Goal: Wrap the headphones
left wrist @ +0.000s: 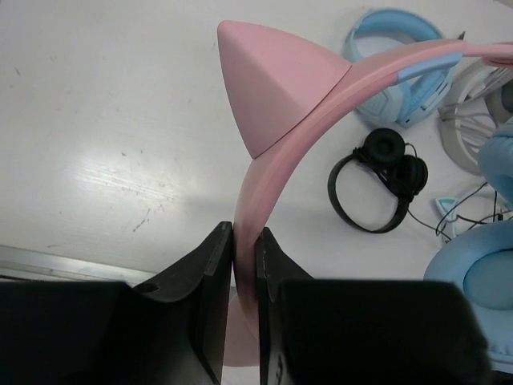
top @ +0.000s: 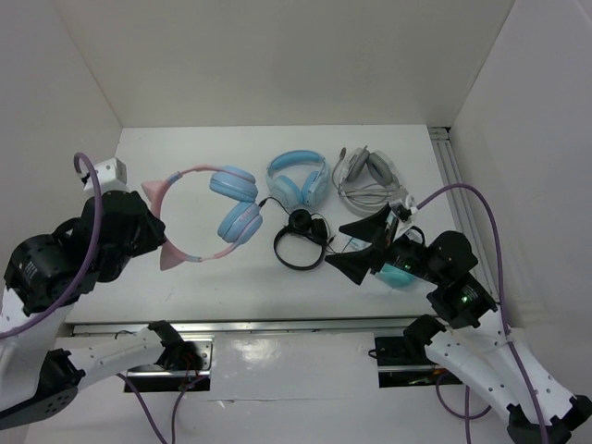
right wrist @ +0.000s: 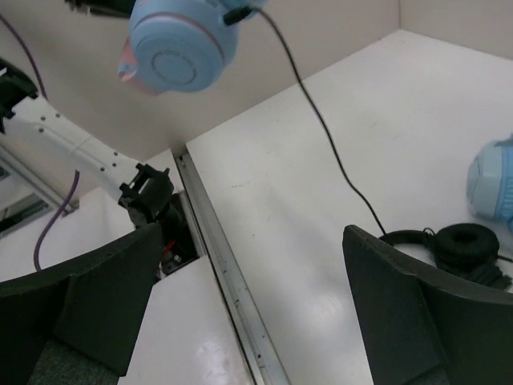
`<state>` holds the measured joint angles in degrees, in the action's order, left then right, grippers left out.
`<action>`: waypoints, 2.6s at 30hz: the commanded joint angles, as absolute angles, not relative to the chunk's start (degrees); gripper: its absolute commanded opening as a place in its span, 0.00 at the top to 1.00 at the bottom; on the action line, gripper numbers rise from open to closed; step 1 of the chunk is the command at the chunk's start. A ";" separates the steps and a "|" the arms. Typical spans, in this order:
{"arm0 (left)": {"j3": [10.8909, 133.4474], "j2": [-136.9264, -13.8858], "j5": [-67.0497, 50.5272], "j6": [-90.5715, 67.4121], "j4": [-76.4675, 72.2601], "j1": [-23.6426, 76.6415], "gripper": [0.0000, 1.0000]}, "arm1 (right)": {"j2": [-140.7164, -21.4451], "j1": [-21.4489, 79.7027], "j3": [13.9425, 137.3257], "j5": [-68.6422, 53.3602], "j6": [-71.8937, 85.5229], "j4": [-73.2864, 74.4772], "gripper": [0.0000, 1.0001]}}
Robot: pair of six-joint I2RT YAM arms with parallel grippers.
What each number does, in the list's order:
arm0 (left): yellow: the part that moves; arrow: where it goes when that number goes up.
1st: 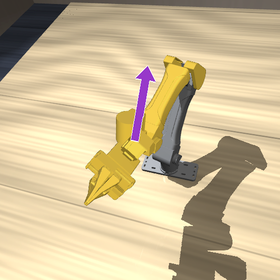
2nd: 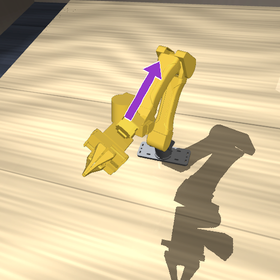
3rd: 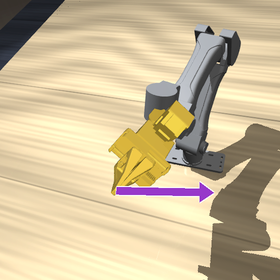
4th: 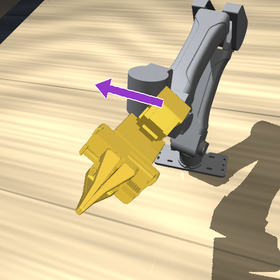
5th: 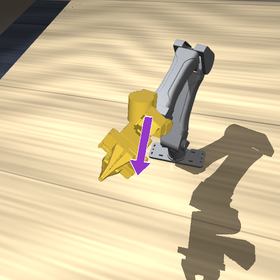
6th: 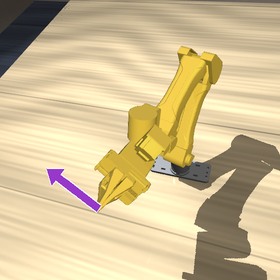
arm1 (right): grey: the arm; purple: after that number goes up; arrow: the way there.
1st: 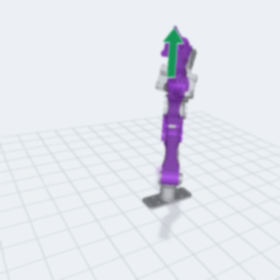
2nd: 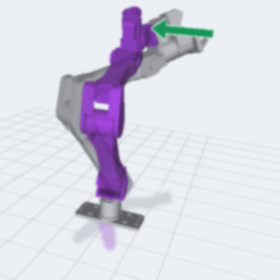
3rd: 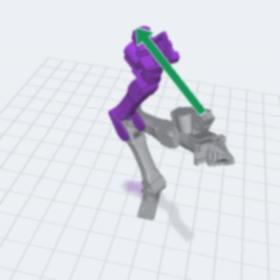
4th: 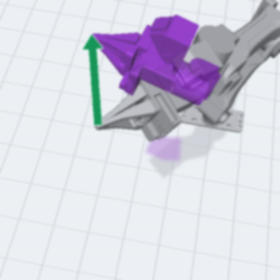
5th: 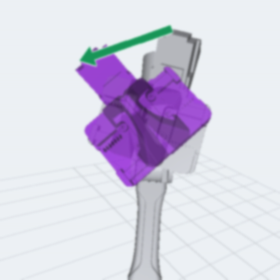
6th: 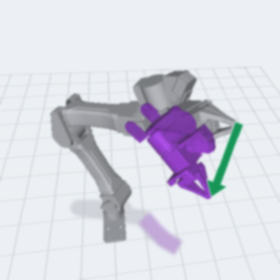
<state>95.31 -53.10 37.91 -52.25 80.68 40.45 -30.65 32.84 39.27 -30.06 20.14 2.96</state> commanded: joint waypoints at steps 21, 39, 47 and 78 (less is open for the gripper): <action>114.51 -58.01 32.00 -44.12 78.05 36.12 1.00 | -53.78 39.28 42.53 -17.85 0.79 -17.93 0.03; 122.26 -56.87 31.28 -45.87 78.05 36.12 1.00 | -58.89 43.42 38.67 -12.22 -0.35 -23.82 0.47; 122.78 -56.25 33.39 -47.20 78.05 36.12 1.00 | -58.36 43.42 37.62 -12.22 -0.35 -23.82 0.72; 79.19 -59.32 65.74 -19.70 49.66 37.44 1.00 | -56.43 60.19 67.83 17.36 -9.56 18.53 1.00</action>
